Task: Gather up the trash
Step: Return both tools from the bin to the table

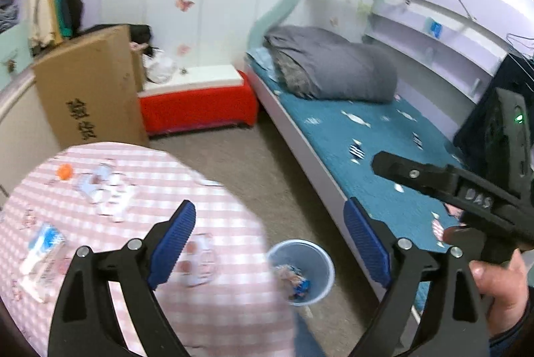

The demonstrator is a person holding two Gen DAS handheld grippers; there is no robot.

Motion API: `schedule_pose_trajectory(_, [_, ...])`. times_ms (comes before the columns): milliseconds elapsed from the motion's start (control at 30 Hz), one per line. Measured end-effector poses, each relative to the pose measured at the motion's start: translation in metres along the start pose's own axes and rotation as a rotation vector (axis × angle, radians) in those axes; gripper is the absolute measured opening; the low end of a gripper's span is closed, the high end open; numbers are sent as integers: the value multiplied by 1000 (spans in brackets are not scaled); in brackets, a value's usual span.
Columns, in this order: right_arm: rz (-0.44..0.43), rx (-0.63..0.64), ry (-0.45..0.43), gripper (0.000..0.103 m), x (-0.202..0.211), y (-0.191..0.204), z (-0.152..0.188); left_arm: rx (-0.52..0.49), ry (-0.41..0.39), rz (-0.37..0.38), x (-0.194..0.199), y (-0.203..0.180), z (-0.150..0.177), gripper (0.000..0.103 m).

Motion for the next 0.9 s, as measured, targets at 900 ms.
schedule_pose_trajectory(900, [-143,374,206,97,-110,216,71,107,116,-339,67,272,96,89])
Point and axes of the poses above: each gripper's, at about its wrist camera, not at the fingertips, and x roughly against the way its jaws point, y to its left, z to its underside, the point moved 7 cm from there along -x, roughly the way its jaws point, and after that the axes turned 10 degrees about z, right-handed, at the moved point
